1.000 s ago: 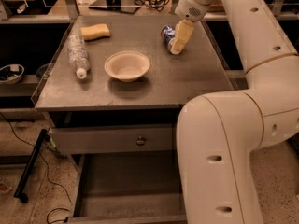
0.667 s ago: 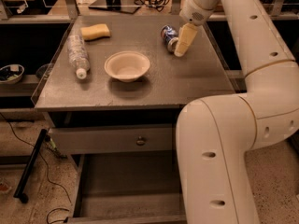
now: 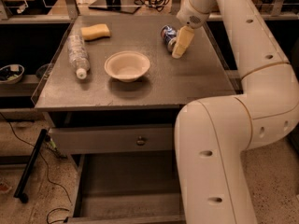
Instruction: Place pepsi can into middle drawer
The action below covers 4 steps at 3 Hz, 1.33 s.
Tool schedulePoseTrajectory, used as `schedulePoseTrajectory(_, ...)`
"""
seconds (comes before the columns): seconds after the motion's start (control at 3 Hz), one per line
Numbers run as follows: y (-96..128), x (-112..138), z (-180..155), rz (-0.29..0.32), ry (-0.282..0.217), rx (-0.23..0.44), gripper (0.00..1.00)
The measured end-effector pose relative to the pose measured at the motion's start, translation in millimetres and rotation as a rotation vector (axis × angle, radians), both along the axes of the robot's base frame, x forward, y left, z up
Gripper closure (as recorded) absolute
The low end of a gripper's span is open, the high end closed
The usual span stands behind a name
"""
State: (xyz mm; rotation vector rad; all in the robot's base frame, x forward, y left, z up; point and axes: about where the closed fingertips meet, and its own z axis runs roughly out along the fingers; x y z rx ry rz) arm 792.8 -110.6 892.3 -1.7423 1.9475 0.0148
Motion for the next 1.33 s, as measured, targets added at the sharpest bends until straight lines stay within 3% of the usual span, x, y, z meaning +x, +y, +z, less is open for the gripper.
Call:
schedulePoseTrajectory(0.33, 12.4, 6.7, -6.0, 0.035, -0.012, 0.008, 0.0)
schedulePoseTrajectory(1.33, 21.3, 10.0, -8.6, 0.03, -0.008, 0.015, 0.0)
